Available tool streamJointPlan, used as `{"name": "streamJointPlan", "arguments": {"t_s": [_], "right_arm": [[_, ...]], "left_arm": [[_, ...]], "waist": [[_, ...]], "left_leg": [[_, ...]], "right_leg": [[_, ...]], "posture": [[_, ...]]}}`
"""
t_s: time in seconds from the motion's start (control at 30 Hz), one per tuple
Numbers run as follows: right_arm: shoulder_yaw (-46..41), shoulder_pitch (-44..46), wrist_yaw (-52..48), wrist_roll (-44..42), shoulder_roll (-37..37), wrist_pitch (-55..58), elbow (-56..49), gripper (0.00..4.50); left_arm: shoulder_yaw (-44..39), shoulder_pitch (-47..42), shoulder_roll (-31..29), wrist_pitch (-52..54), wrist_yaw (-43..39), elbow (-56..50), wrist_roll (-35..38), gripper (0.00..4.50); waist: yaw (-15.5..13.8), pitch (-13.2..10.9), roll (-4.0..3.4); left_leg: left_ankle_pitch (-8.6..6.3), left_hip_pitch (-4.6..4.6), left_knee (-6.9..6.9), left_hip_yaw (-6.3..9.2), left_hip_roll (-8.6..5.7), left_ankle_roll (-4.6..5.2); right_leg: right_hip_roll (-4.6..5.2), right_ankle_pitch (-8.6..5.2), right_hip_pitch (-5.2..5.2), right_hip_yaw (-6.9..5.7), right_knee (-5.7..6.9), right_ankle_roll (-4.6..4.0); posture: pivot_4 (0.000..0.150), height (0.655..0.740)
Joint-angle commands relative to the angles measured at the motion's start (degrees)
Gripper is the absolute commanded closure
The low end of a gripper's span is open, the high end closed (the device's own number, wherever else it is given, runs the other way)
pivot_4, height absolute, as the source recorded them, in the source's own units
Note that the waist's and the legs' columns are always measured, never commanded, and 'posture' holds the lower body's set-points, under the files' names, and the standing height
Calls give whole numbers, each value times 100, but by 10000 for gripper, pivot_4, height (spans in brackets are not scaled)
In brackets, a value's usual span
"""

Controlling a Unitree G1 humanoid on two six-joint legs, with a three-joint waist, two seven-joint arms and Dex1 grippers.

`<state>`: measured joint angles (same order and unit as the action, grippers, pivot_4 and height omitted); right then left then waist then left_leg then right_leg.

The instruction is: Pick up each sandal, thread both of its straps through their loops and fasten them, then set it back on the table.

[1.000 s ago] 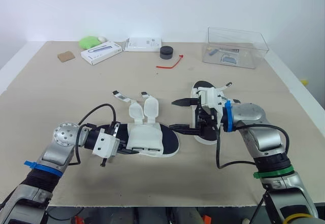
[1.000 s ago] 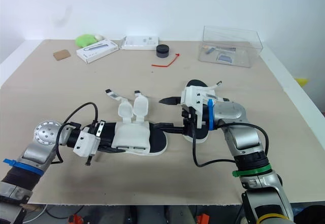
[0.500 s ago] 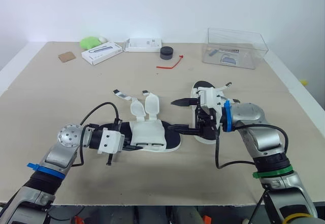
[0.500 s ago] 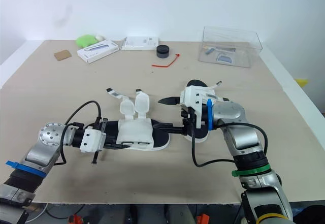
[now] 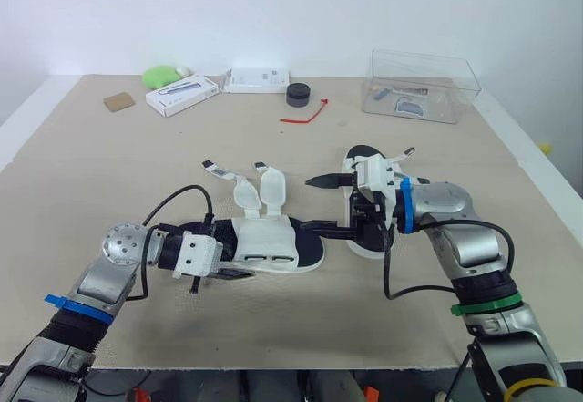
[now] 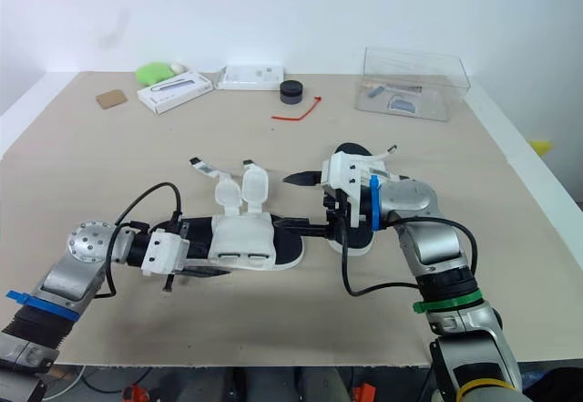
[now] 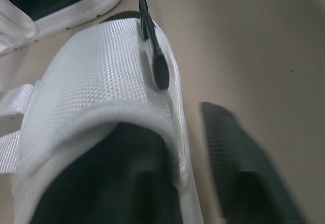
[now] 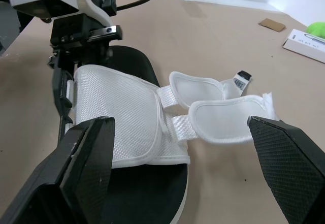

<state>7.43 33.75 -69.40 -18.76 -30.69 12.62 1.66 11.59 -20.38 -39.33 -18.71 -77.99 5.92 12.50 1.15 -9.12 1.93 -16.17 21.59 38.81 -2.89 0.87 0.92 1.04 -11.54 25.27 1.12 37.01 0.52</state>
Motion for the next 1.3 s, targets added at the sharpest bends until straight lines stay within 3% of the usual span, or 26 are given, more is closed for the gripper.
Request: {"name": "streamJointPlan", "arguments": {"t_s": [0.03,0.13,0.4,0.5,0.7,0.77,1.17,1.3], "right_arm": [[8,126,-27,-15,15,-103,-23,0],[16,122,-38,3,5,-135,10,0],[2,-95,-34,-56,-217,273,-167,0],[-81,-353,17,-125,-382,490,-352,7881],[156,-874,220,-126,-468,942,-1039,37948],[234,-885,328,-69,-384,984,-1084,44524],[690,-732,787,293,-14,1064,-1044,44524],[864,-711,767,492,-18,985,-905,44524]], "left_arm": [[-174,-35,-204,198,-115,-303,270,11825],[-313,177,-486,638,-210,-586,507,1237],[-844,576,-971,1164,2,-616,640,1237],[-1018,531,-887,1321,257,-611,677,0],[-1185,308,-658,1881,710,-707,842,0],[-1197,235,-610,2143,793,-781,935,0],[-1310,-153,-348,4167,1362,-1182,1754,0],[-1622,-359,-74,5050,1974,-1009,2180,0]], "waist": [[6,0,0],[7,0,0],[6,-1,-1],[-10,-1,-1],[-1,-1,0],[23,-1,1],[9,-1,1],[6,-1,2]], "left_leg": [[0,0,0,0,0,0],[0,0,0,-1,1,0],[-1,0,-1,0,5,1],[-1,1,-1,1,4,1],[-1,2,-1,1,1,1],[-1,0,-1,-2,2,1],[1,-1,0,1,10,-3],[0,-1,0,3,10,-2]], "right_leg": [[0,0,0,0,0,0],[-1,0,1,0,1,-1],[-1,-4,3,-3,2,-5],[3,-6,2,-5,1,-5],[4,-8,2,-3,2,0],[1,-8,2,0,2,0],[-14,-7,2,4,4,-2],[-14,-8,2,2,4,-2]], "posture": [[1500,7400],[1500,7400],[1500,7400],[1500,7400],[1500,7400],[1500,7400],[1500,7400],[1500,7400]]}}
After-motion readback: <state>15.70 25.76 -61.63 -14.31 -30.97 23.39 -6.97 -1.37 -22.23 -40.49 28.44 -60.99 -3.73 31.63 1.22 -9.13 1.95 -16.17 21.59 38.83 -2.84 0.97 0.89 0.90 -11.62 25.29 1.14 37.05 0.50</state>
